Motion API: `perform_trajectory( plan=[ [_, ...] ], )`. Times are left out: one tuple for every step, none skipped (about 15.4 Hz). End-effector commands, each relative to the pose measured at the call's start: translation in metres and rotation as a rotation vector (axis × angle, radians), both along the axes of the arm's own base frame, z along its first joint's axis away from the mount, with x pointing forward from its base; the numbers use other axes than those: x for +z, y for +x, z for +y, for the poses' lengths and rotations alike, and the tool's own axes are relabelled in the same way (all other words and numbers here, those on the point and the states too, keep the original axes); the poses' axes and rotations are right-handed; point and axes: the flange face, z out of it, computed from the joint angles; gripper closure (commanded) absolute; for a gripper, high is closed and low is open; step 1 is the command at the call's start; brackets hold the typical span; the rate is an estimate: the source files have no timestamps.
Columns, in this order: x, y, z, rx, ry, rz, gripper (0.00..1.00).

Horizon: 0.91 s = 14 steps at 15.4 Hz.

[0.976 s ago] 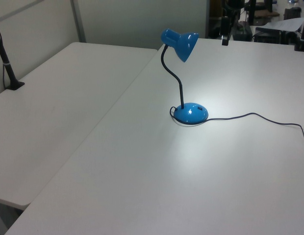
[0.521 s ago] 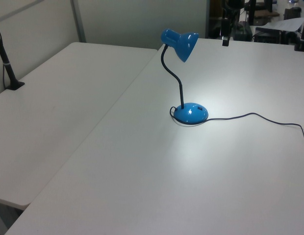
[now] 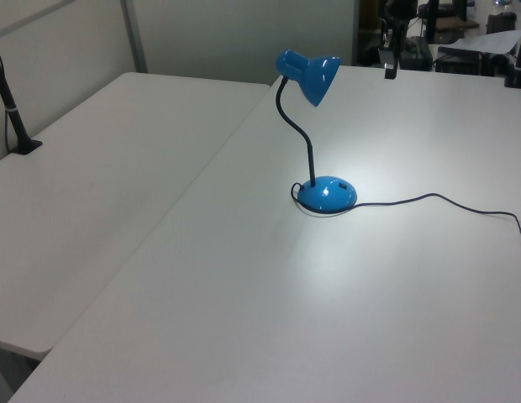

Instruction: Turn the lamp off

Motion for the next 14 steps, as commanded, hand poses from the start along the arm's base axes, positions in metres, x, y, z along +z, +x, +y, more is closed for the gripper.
perform_trajectory(
  plan=[
    [0.003, -0.001, 0.001, 0.025, -0.018, 0.022, 1.0],
    [0.002, 0.0, 0.002, 0.028, -0.018, 0.023, 1.0],
    [0.002, 0.0, 0.001, 0.027, -0.018, 0.023, 1.0],
    [0.002, 0.0, 0.002, 0.028, -0.018, 0.02, 1.0],
    [0.002, 0.0, 0.001, 0.03, -0.018, 0.022, 1.0],
    [0.002, -0.001, 0.001, 0.036, -0.018, 0.026, 1.0],
    [-0.001, -0.001, 0.0, 0.036, -0.018, 0.032, 1.0],
    [-0.006, -0.001, 0.001, 0.037, -0.019, 0.041, 1.0],
    [-0.012, -0.002, 0.0, 0.036, -0.019, 0.05, 1.0],
    [-0.018, -0.004, -0.003, 0.032, -0.02, 0.061, 1.0],
    [-0.025, -0.006, -0.005, 0.029, -0.02, 0.075, 1.0],
    [-0.033, -0.009, -0.008, 0.025, -0.021, 0.093, 1.0],
    [-0.045, -0.01, -0.012, 0.025, -0.021, 0.114, 1.0],
    [-0.054, -0.009, -0.009, 0.034, -0.021, 0.111, 1.0]
  ],
)
